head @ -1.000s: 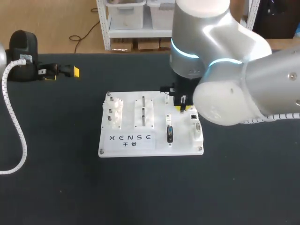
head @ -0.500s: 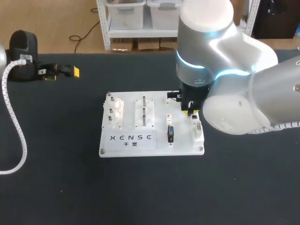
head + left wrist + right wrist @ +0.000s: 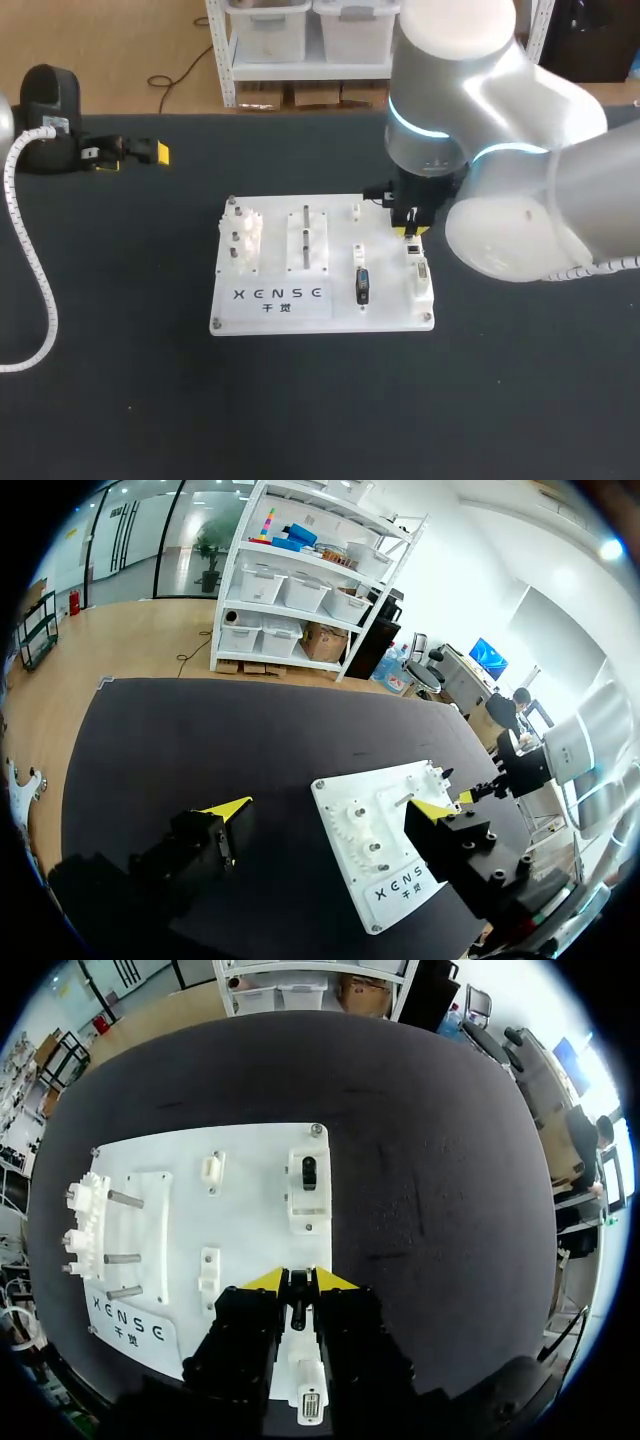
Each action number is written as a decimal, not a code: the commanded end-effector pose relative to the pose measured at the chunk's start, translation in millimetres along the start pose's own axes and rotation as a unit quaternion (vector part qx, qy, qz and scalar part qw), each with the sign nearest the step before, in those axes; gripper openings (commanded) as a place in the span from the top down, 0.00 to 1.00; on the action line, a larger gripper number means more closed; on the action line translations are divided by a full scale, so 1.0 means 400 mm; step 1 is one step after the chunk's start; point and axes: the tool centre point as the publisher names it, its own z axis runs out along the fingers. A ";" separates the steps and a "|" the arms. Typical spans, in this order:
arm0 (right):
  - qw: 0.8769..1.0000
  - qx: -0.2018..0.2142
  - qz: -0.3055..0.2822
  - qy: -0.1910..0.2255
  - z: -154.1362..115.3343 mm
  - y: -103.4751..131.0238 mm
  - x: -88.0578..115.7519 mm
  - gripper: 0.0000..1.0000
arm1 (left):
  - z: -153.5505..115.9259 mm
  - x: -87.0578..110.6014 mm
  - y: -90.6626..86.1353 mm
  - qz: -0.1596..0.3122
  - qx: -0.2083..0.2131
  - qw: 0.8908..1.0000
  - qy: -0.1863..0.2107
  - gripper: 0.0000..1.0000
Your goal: Insert the USB connector, Ethernet cable, and multi-pin plug into their matching sockets one by one.
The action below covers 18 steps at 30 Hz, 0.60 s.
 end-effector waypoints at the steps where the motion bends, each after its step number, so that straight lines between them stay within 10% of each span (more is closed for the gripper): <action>1: 1.000 -0.003 0.002 -0.007 -0.015 -0.014 0.014 1.00 | 0.000 0.000 0.000 0.000 0.000 1.000 0.000 0.00; 18: 1.000 0.005 0.003 0.002 0.006 -0.020 0.027 1.00 | 0.000 0.000 0.000 0.000 0.000 1.000 0.000 0.00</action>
